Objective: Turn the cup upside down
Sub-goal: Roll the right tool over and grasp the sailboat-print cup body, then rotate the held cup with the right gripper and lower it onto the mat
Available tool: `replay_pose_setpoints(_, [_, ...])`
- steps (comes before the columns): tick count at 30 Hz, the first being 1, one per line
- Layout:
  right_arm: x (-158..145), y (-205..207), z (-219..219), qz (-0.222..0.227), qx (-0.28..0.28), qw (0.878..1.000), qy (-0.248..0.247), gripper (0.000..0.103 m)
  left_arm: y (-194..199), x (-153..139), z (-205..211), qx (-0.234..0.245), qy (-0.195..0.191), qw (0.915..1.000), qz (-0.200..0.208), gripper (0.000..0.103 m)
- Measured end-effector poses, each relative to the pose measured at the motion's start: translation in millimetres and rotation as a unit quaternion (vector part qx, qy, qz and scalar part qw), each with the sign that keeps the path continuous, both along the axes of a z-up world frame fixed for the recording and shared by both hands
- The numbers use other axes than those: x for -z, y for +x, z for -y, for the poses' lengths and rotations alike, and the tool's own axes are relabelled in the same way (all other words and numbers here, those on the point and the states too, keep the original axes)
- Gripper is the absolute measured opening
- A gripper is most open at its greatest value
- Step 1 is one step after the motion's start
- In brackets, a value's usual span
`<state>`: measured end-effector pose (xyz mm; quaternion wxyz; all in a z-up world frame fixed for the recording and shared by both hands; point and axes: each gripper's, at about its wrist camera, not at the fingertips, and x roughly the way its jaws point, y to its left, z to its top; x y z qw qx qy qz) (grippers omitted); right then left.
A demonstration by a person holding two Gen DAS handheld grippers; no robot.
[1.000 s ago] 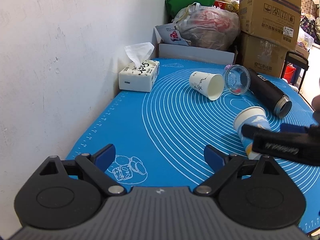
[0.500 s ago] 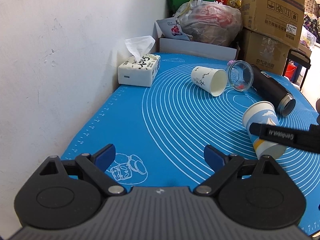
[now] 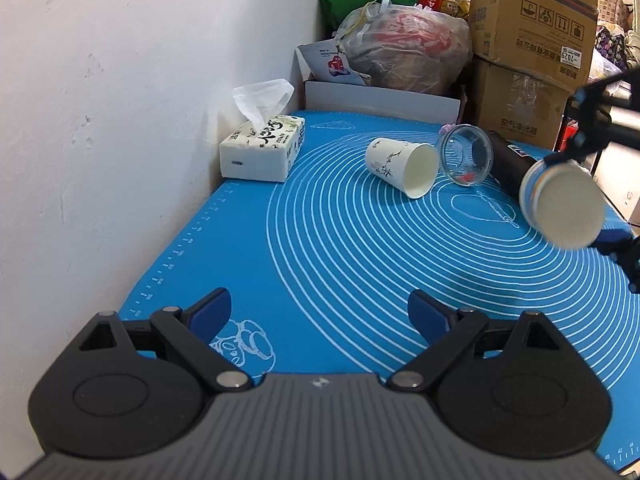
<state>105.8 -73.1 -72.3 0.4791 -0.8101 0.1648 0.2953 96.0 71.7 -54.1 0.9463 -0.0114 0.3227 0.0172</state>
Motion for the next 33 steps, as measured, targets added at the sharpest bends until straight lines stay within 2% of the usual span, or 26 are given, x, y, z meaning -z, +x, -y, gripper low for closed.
replay_pose_setpoints(3, [-36,8,-2,-0.022,0.078,0.992,0.1,0.055,1,-1,3,0.003,-0.001,1.0,-0.001,0.094])
replay_pose_setpoints(6, [-55,14,6,-0.041,0.145,0.968,0.202,0.055,2,-1,6,0.008,-0.001,1.0,-0.003,0.094])
replay_pose_setpoints(8, [-65,15,16,-0.055,0.188,0.942,0.272,0.055,3,-2,8,0.01,-0.001,0.9999,-0.003,0.094])
replay_pose_setpoints(11, [-73,23,33,-0.063,0.25,0.892,0.372,0.055,4,-1,11,0.012,-0.001,0.9999,-0.003,0.094])
replay_pose_setpoints(16, [-67,28,67,-0.068,0.356,0.78,0.511,0.055,6,0,16,0.015,-0.003,0.9999,-0.004,0.094])
replay_pose_setpoints(18, [-61,28,81,-0.068,0.395,0.73,0.554,0.055,7,1,18,0.016,-0.004,0.9999,-0.004,0.094])
replay_pose_setpoints(20, [-53,32,95,-0.071,0.438,0.662,0.604,0.055,7,3,20,0.014,-0.005,0.9999,-0.004,0.094])
replay_pose_setpoints(22, [-45,35,105,-0.063,0.47,0.616,0.63,0.055,7,4,23,0.012,-0.008,0.9999,-0.003,0.094])
replay_pose_setpoints(23, [-40,37,108,-0.061,0.479,0.599,0.639,0.055,7,5,24,0.012,-0.008,0.9999,-0.003,0.094])
replay_pose_setpoints(24, [-33,39,109,-0.059,0.486,0.589,0.643,0.055,6,5,26,0.012,-0.005,0.9999,-0.002,0.094])
replay_pose_setpoints(28, [-21,40,109,-0.042,0.505,0.577,0.64,0.055,7,7,29,0.009,-0.002,1.0,-0.002,0.094])
replay_pose_setpoints(33, [-3,52,104,-0.042,0.524,0.554,0.645,0.056,10,10,28,0.006,-0.012,0.9998,-0.011,0.094])
